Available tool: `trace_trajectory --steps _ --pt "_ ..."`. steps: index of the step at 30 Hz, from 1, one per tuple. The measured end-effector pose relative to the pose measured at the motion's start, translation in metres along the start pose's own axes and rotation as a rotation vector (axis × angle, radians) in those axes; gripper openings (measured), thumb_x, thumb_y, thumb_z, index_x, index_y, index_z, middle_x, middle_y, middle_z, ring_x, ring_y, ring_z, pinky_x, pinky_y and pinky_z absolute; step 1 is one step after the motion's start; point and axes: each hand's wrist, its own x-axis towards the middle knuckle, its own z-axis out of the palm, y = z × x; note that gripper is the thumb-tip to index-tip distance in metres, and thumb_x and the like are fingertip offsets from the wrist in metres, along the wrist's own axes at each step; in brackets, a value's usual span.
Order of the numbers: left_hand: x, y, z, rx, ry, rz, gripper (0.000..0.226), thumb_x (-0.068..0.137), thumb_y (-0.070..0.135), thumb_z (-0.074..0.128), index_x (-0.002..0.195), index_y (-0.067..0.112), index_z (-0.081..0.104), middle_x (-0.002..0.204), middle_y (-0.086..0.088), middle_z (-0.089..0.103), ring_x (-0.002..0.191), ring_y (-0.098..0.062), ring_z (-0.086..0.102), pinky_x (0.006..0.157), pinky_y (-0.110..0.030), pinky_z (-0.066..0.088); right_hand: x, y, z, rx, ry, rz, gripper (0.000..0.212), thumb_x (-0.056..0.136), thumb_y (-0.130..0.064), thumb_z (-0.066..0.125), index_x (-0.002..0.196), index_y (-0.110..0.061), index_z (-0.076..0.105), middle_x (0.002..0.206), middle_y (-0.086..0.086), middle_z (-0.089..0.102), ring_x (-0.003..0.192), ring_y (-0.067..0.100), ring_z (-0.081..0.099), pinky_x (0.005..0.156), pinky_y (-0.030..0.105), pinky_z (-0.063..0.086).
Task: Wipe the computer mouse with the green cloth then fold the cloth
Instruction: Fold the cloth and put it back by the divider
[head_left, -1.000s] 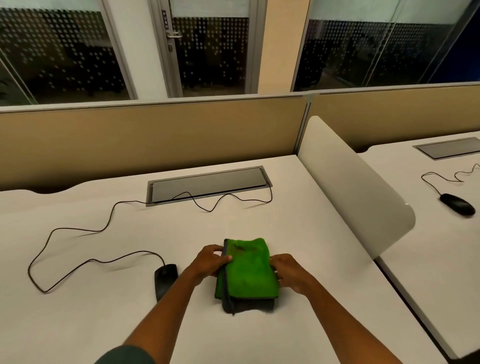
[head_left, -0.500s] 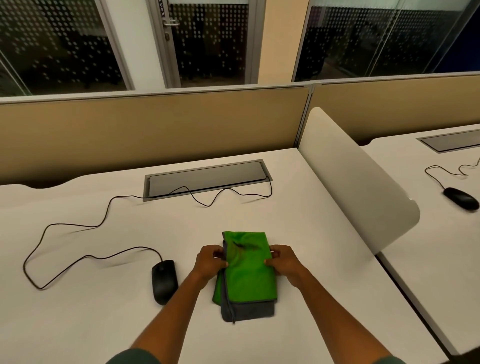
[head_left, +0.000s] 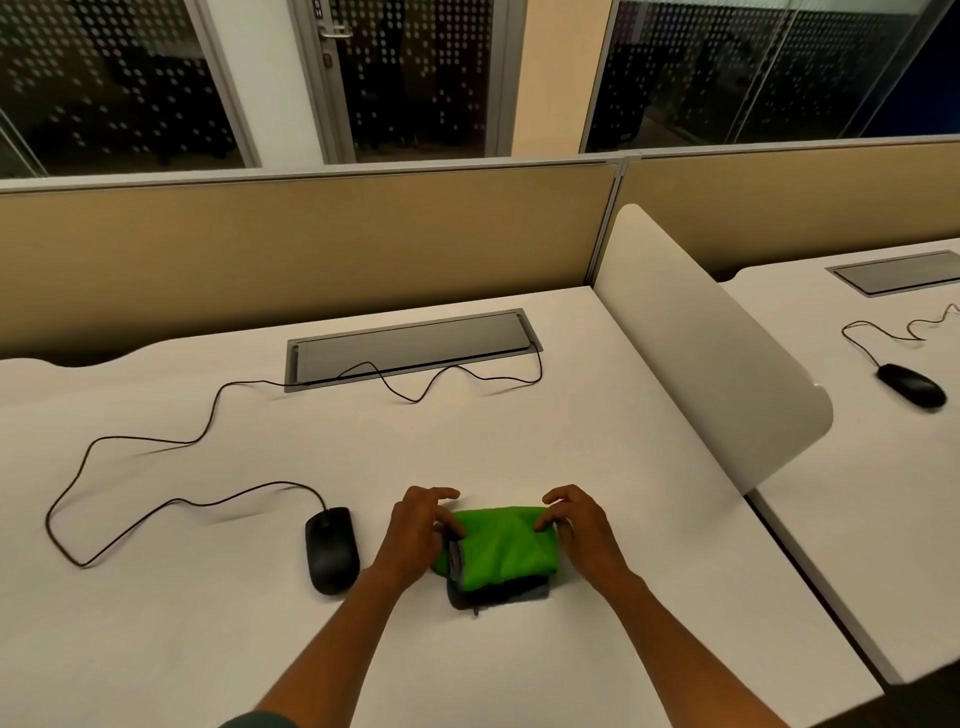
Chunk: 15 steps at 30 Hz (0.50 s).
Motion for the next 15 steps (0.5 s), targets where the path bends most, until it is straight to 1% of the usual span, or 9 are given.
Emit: trace_trajectory --steps 2,4,5,6,7,9,11,13,15 --pt "-0.001 0.002 0.000 0.046 0.006 0.008 0.048 0.068 -0.018 0.048 0.086 0.016 0.077 0.126 0.001 0.061 0.120 -0.013 0.049 0.102 -0.031 0.043 -0.003 -0.003 0.003 -0.099 0.012 -0.008 0.036 0.079 0.018 0.050 0.075 -0.007 0.076 0.114 0.008 0.062 0.105 0.025 0.056 0.082 0.035 0.049" --pt "-0.001 0.009 0.000 0.048 0.038 0.026 0.038 0.074 -0.012 0.050 0.084 0.015 0.076 0.134 -0.002 0.056 0.128 -0.021 0.046 0.107 -0.035 0.039 -0.004 -0.012 0.007 -0.135 0.053 -0.019 0.030 0.083 0.011 0.052 0.079 -0.009 0.075 0.117 0.006 0.061 0.108 0.025 0.054 0.084 0.036 0.049" --pt "-0.001 0.014 0.000 0.041 0.053 0.047 0.032 0.079 -0.006 0.052 0.091 0.015 0.074 0.138 -0.003 0.054 0.132 -0.023 0.044 0.110 -0.038 0.037 -0.004 -0.017 0.009 -0.153 0.087 -0.044 0.027 0.084 0.007 0.053 0.086 -0.010 0.074 0.119 0.006 0.061 0.110 0.026 0.055 0.086 0.037 0.049" --pt "-0.002 0.019 0.001 0.048 0.054 0.077 0.030 0.083 0.001 0.054 0.105 0.015 0.069 0.144 -0.004 0.049 0.138 -0.024 0.039 0.114 -0.039 0.033 -0.003 -0.023 0.012 -0.179 0.122 -0.078 0.027 0.086 0.003 0.053 0.097 -0.012 0.073 0.122 0.006 0.061 0.113 0.026 0.055 0.091 0.037 0.048" --pt "-0.003 0.024 0.003 0.084 0.039 0.109 0.034 0.088 0.011 0.055 0.122 0.016 0.061 0.152 -0.004 0.040 0.144 -0.024 0.030 0.118 -0.040 0.026 -0.003 -0.028 0.016 -0.212 0.145 -0.106 0.029 0.089 -0.002 0.053 0.110 -0.014 0.069 0.129 0.006 0.059 0.120 0.025 0.053 0.098 0.038 0.046" --pt "-0.004 0.032 0.010 0.234 0.004 0.156 0.055 0.098 0.033 0.046 0.149 0.020 0.030 0.162 0.002 0.009 0.151 -0.019 0.001 0.123 -0.041 0.006 -0.003 -0.037 0.027 -0.315 0.119 -0.119 0.040 0.097 -0.020 0.047 0.136 -0.020 0.049 0.149 0.004 0.041 0.138 0.024 0.036 0.114 0.042 0.030" --pt "-0.005 0.038 0.018 0.412 0.004 0.154 0.062 0.101 0.045 0.029 0.153 0.021 0.005 0.160 0.004 -0.013 0.149 -0.018 -0.015 0.122 -0.042 -0.006 -0.004 -0.039 0.039 -0.455 0.038 -0.086 0.052 0.101 -0.035 0.033 0.150 -0.025 0.022 0.161 -0.001 0.010 0.148 0.022 0.008 0.120 0.047 0.008" --pt "-0.009 0.041 0.029 0.512 -0.008 0.122 0.063 0.101 0.047 0.020 0.153 0.019 0.000 0.160 0.001 -0.015 0.148 -0.020 -0.017 0.121 -0.043 -0.010 -0.009 -0.036 0.050 -0.565 -0.022 -0.037 0.057 0.101 -0.041 0.025 0.152 -0.025 0.006 0.160 -0.002 -0.009 0.148 0.022 -0.007 0.118 0.049 -0.003" --pt "-0.017 0.038 0.039 0.548 -0.050 0.089 0.062 0.101 0.047 0.017 0.154 0.017 0.001 0.162 -0.002 -0.011 0.149 -0.021 -0.015 0.120 -0.043 -0.010 -0.015 -0.030 0.059 -0.633 -0.069 0.007 0.059 0.101 -0.044 0.020 0.152 -0.021 0.001 0.160 0.001 -0.012 0.147 0.024 -0.012 0.117 0.050 -0.006"
